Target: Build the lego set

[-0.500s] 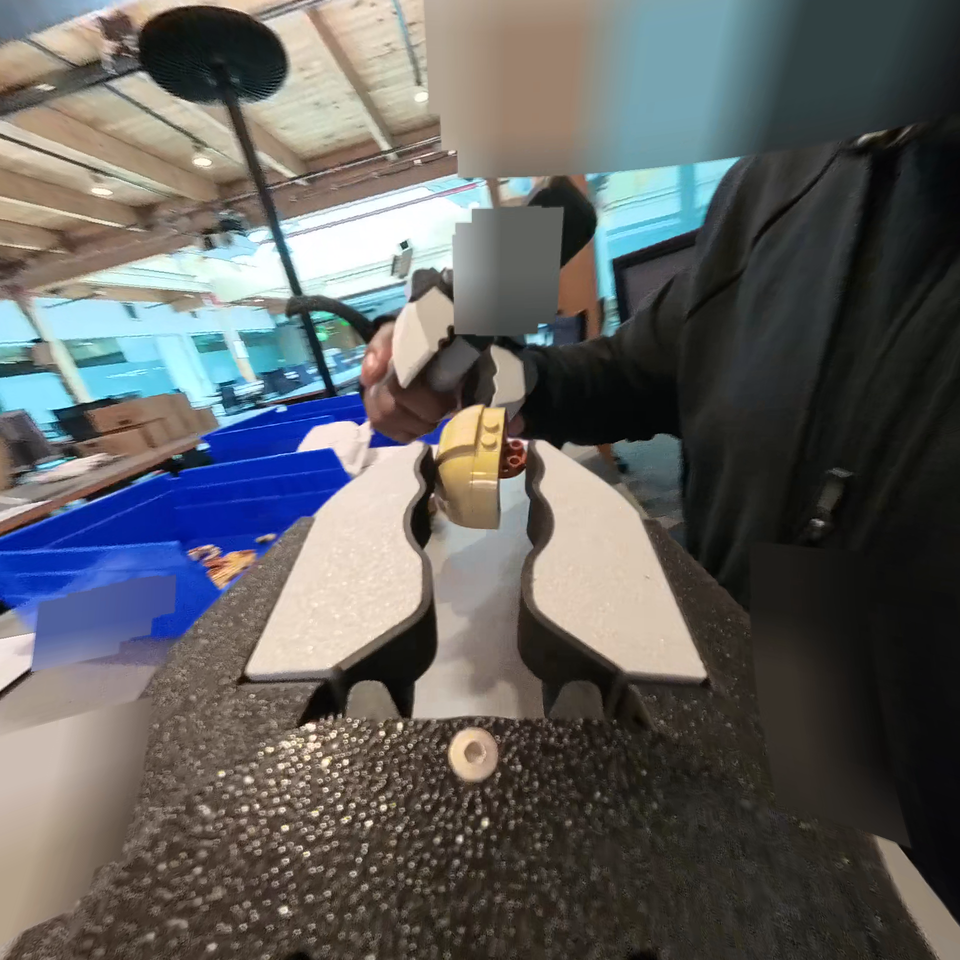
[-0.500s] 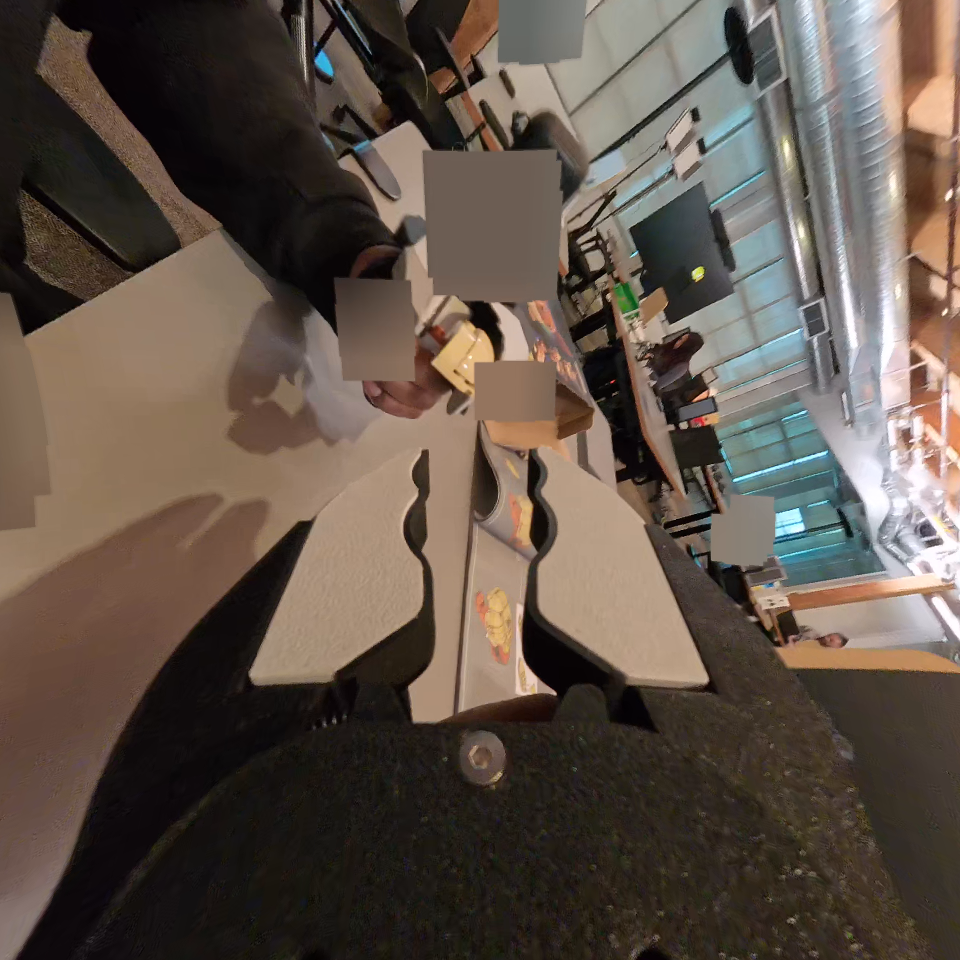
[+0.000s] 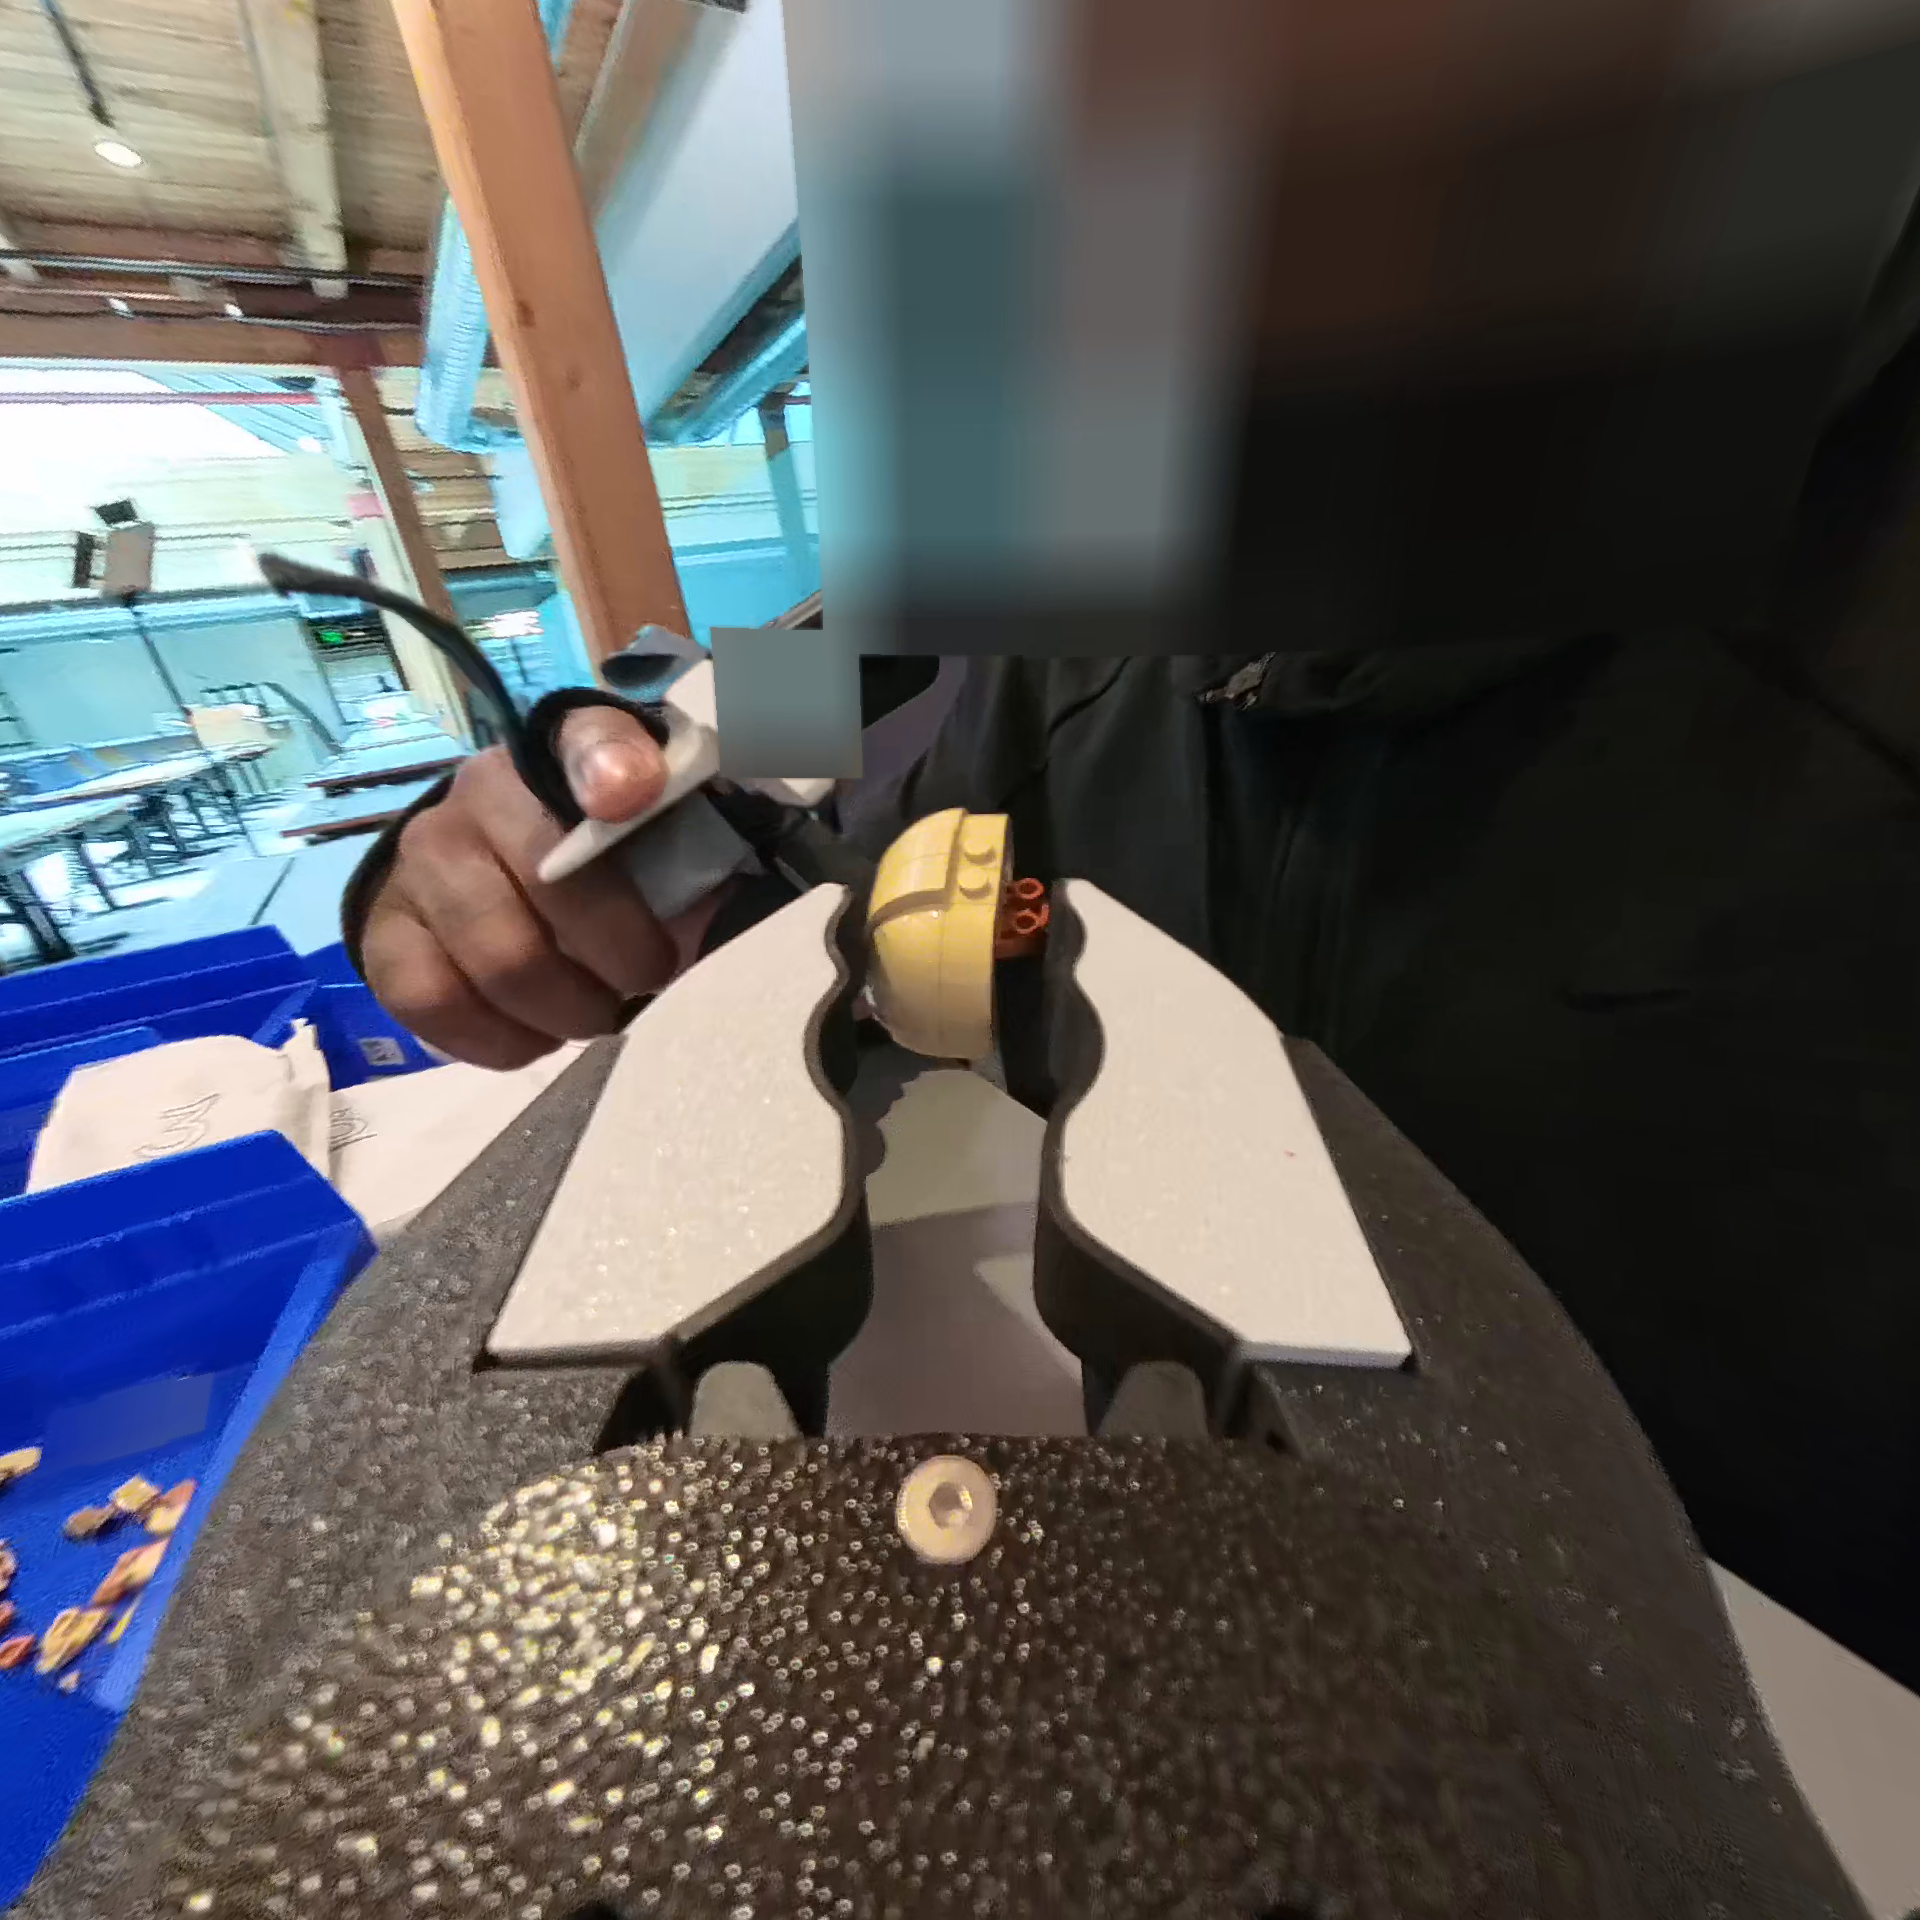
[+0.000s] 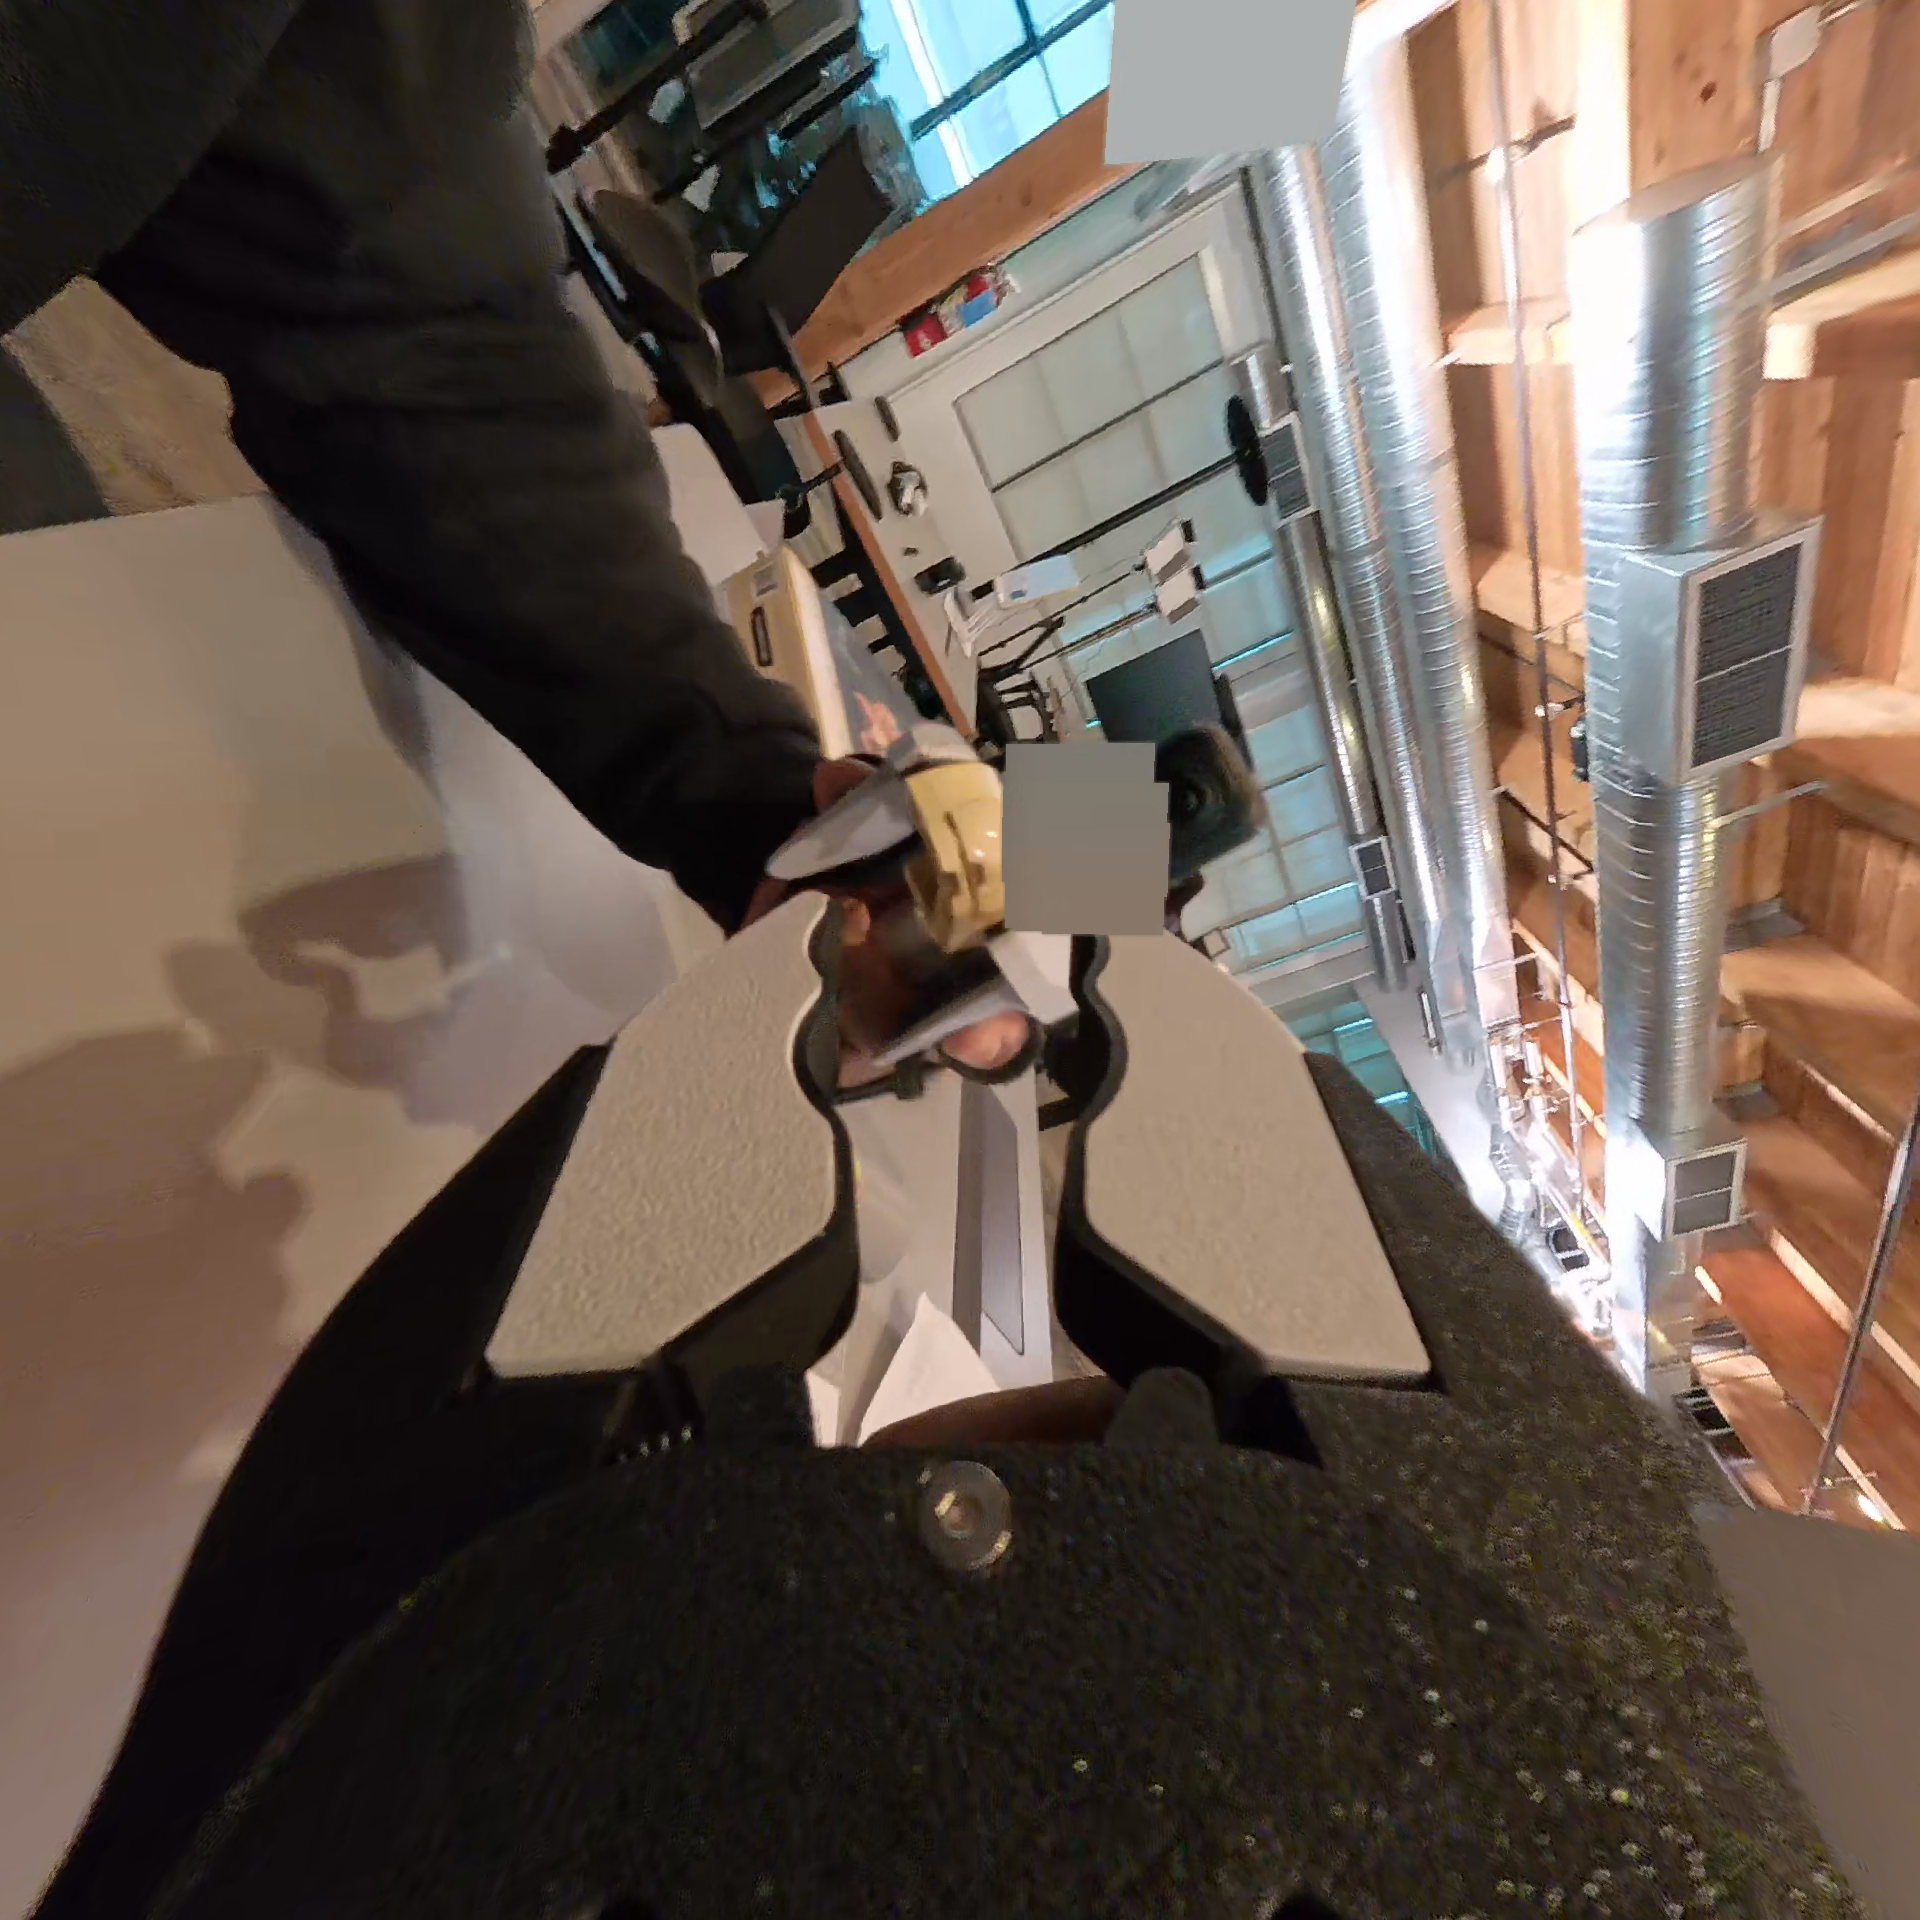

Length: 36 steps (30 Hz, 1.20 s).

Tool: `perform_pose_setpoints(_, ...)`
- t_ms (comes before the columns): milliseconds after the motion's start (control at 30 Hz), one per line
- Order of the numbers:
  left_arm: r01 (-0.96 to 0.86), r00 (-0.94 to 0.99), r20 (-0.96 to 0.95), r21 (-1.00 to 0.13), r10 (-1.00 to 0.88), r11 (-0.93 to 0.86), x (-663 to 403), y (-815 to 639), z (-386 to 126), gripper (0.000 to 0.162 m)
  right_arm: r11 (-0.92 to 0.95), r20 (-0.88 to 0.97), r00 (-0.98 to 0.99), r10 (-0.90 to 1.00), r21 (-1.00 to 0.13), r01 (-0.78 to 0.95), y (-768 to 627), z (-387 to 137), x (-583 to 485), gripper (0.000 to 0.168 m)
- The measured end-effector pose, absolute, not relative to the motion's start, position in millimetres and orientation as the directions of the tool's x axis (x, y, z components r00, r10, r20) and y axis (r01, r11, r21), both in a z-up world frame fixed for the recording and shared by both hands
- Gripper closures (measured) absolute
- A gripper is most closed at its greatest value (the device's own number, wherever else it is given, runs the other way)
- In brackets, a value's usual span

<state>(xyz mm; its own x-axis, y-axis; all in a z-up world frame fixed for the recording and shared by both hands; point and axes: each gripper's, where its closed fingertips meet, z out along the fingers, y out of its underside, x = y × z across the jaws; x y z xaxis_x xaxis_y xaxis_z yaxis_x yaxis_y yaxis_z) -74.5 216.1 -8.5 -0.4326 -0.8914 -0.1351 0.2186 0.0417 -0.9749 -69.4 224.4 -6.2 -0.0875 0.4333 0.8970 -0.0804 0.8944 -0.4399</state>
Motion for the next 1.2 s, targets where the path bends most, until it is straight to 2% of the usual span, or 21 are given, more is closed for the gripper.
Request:
perform_pose_setpoints(500, 0.164, -0.533, -0.053, -0.986, -0.845, -0.042, -62, 241, -6, 0.129, 0.908, 0.909, -0.056, 0.412, -0.415, -0.062, 236, 5, -66, 0.129)
perform_pose_setpoints(700, 0.163, -0.537, -0.044, -0.985, -0.842, -0.052, -61, 241, -5, 0.129, 0.910, 0.911, -0.062, 0.408, -0.411, -0.057, 235, 3, -68, 0.135)
perform_pose_setpoints(933, 0.177, -0.536, -0.037, -0.982, -0.844, -0.070, -60, 243, -4, 0.129, 0.907, 0.909, -0.027, 0.417, -0.417, -0.058, 240, 4, -69, 0.148)
perform_pose_setpoints(1200, 0.207, -0.539, -0.024, -0.973, -0.842, -0.106, -59, 246, -3, 0.129, 0.905, 0.907, -0.008, 0.421, -0.420, -0.064, 244, 6, -69, 0.149)
